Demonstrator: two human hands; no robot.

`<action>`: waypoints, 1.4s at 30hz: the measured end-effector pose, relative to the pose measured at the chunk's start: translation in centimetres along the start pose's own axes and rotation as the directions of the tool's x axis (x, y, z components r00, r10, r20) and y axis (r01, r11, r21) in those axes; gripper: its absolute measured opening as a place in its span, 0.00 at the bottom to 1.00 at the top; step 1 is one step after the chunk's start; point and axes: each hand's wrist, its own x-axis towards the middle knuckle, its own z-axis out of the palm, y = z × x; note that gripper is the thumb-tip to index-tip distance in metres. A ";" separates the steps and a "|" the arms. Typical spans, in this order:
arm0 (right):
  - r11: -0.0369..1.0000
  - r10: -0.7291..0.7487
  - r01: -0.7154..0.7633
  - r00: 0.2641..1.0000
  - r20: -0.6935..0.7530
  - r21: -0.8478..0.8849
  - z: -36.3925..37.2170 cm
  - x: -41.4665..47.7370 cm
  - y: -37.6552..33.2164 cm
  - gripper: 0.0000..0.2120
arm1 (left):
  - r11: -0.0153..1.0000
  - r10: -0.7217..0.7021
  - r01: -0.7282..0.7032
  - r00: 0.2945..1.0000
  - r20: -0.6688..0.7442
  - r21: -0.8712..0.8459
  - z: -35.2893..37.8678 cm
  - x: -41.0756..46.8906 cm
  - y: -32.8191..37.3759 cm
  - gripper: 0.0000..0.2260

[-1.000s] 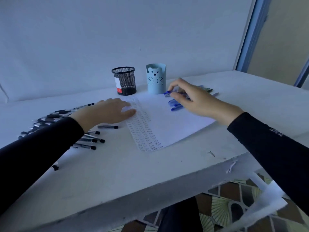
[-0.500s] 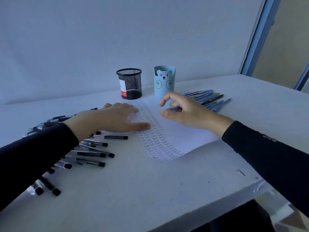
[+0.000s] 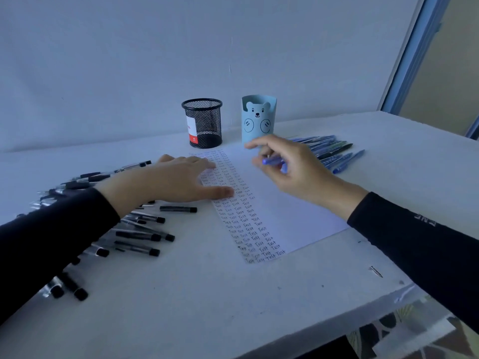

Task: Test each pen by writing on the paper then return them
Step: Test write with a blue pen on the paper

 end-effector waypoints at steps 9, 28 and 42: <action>0.687 0.455 -0.383 0.889 0.045 0.617 0.1 2.5 -0.9 0.24 | 0.999 -0.023 0.023 1.000 -0.009 -0.024 0.1 -0.7 0.4 0.50; 0.818 0.234 -0.437 0.847 0.477 0.375 -0.1 1.9 -0.1 0.12 | 0.980 -0.165 0.170 0.984 0.060 -0.098 -0.8 -1.0 1.8 0.42; 0.821 0.300 -0.435 0.880 0.369 0.369 -0.7 2.5 0.1 0.19 | 0.986 -0.167 0.167 0.986 -0.011 0.015 -0.1 -1.9 2.2 0.39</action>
